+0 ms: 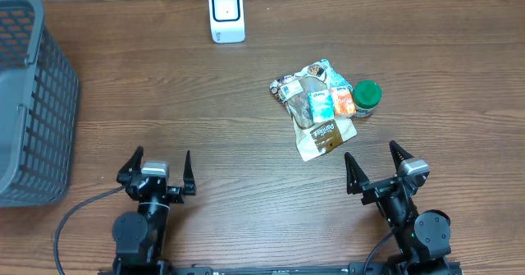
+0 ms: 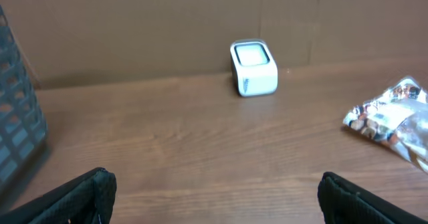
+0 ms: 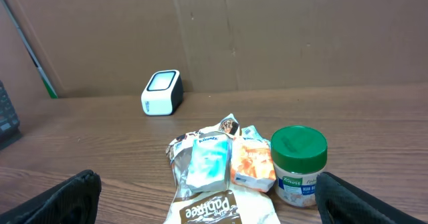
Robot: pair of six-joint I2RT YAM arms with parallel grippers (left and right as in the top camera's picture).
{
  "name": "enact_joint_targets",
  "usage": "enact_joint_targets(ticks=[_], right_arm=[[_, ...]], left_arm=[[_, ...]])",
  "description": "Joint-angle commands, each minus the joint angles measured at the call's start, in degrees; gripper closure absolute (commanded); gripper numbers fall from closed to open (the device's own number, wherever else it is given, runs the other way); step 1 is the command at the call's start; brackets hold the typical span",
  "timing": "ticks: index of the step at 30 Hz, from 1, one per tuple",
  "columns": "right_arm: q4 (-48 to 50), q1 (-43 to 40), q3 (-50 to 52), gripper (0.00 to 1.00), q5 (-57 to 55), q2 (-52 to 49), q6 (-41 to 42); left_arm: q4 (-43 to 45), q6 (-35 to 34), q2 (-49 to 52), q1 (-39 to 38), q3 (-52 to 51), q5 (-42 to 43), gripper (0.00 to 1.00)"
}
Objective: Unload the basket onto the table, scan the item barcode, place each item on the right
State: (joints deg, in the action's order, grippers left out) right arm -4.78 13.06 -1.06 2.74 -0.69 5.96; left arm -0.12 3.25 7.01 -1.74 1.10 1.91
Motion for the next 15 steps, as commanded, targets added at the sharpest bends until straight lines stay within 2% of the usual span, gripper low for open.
enact_joint_targets(ticks=[1,15], right_arm=[[0.2,-0.3,0.6,0.00,0.0,0.5,0.0],[0.2,-0.3,0.6,0.00,-0.1,0.5,0.0]], left_arm=[[-4.3,1.1,-5.7,0.3,-0.8,-0.9,0.00],[-4.3,1.0,-6.8,0.3,-0.8,-0.8,0.00]])
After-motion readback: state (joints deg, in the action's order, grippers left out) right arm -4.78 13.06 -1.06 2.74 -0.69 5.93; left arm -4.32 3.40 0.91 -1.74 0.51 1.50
